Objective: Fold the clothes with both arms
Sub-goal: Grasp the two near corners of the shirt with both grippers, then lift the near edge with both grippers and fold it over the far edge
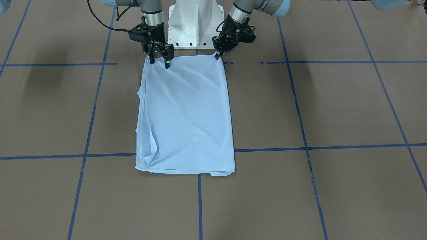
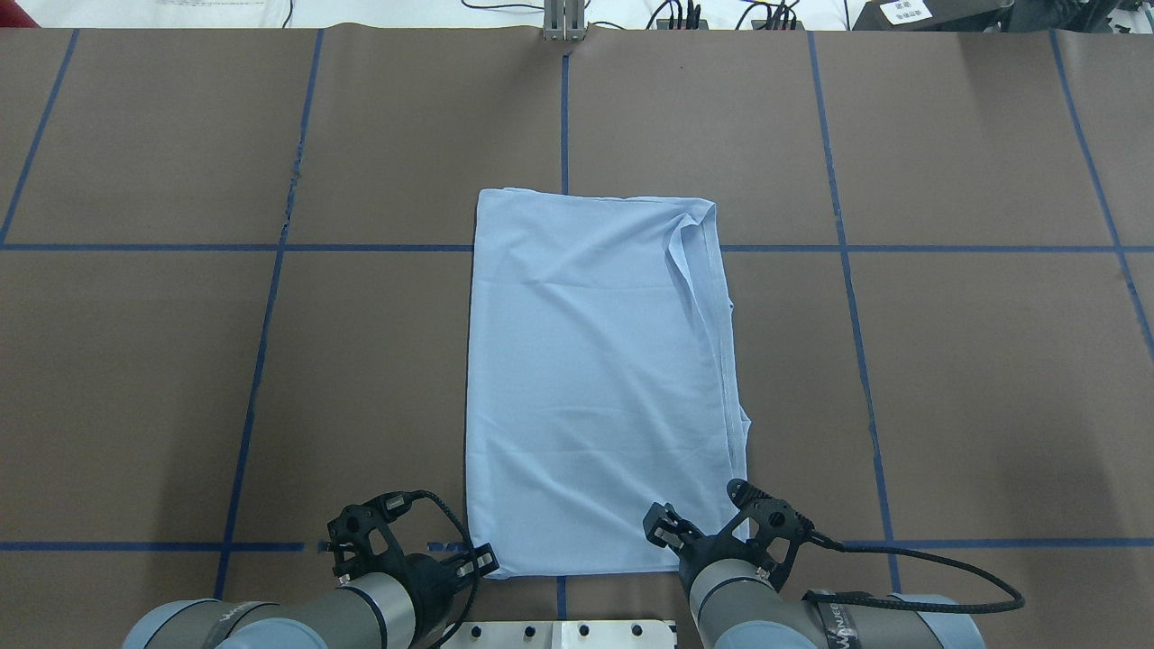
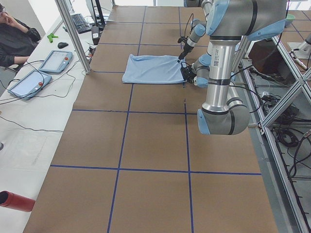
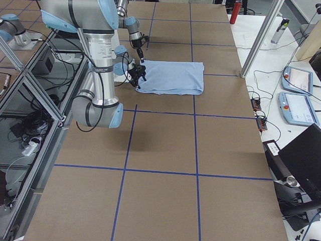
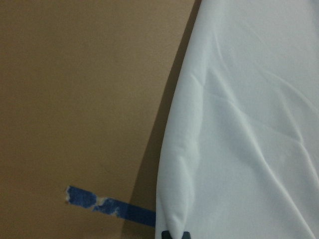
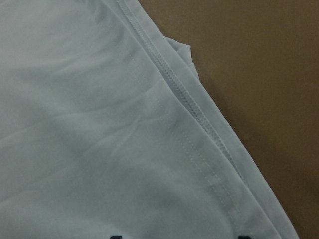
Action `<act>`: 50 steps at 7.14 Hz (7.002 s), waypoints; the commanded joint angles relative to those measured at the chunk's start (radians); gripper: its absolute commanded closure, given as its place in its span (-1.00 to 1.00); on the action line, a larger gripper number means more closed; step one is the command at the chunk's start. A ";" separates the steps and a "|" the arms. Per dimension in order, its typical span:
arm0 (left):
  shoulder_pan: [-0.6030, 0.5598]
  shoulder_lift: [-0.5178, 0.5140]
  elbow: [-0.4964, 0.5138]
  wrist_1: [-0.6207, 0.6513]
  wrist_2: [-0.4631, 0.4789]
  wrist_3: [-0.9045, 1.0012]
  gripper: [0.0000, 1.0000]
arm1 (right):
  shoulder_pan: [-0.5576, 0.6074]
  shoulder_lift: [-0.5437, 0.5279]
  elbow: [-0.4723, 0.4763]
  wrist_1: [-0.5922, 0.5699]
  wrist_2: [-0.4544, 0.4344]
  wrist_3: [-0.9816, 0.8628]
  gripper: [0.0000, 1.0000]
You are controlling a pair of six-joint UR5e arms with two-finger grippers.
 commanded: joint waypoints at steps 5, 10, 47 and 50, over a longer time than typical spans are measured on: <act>0.001 0.000 0.000 -0.002 0.000 -0.001 1.00 | 0.001 0.041 -0.015 0.001 -0.003 0.040 1.00; -0.010 0.079 -0.238 0.099 -0.027 0.053 1.00 | 0.013 0.041 0.124 -0.012 -0.004 0.034 1.00; -0.544 -0.237 0.153 0.221 -0.354 0.602 -1.00 | 0.289 0.411 -0.403 0.021 0.082 -0.831 -1.00; -0.544 -0.235 0.149 0.221 -0.354 0.601 -1.00 | 0.393 0.411 -0.466 0.021 0.083 -0.896 -1.00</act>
